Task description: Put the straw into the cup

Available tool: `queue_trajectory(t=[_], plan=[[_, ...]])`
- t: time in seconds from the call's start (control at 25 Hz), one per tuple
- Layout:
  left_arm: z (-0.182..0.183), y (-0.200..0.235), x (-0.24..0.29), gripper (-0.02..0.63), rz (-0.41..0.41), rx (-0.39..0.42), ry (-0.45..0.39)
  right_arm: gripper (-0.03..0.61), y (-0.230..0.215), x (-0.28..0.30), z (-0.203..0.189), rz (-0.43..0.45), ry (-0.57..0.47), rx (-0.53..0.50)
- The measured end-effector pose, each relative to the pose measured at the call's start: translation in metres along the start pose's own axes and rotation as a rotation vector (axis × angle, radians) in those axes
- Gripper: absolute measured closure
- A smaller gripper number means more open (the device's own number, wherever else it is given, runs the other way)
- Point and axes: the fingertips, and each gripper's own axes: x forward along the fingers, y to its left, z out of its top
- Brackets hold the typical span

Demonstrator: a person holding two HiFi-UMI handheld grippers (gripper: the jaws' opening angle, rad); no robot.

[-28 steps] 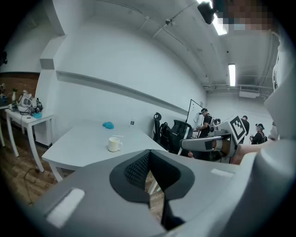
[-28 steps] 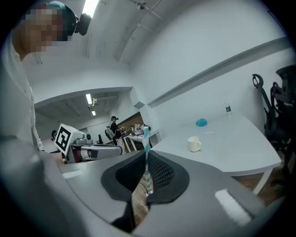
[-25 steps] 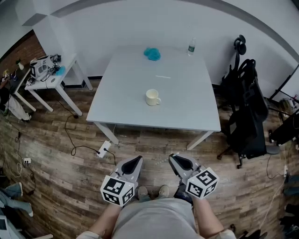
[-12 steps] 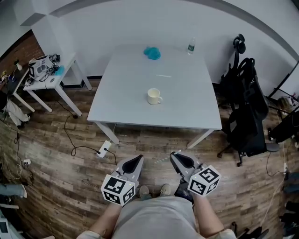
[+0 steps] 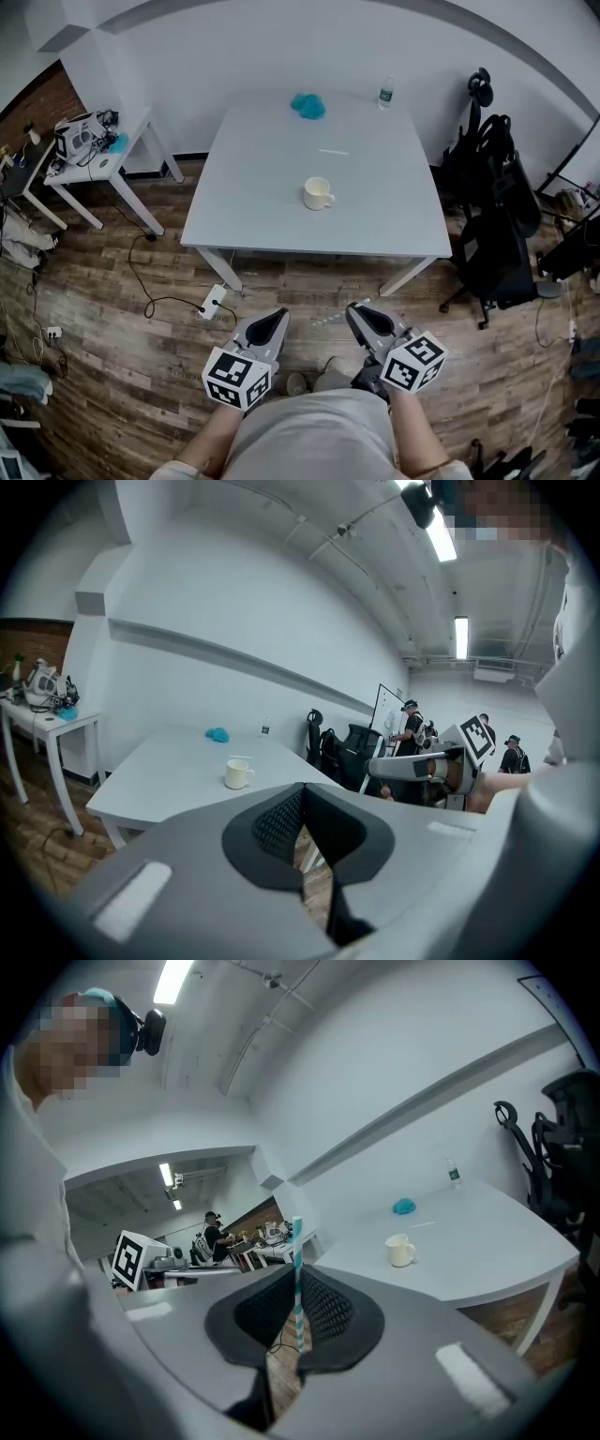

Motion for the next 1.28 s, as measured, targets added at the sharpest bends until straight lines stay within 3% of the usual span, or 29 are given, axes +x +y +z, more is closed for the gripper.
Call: queue_trajectory(t=[0.56,1.28], plan=[[0.008,0.040,0.060,0.595,-0.011,-0.003,0.031,0.552,-0.055,0.045,0.017,-0.009,-0.017,0.033],[0.086,0.139,0.200,0.595,0.080,-0.022,0.003,0.551,-0.188,0.164,0.125,0.059,-0.006,0.002]])
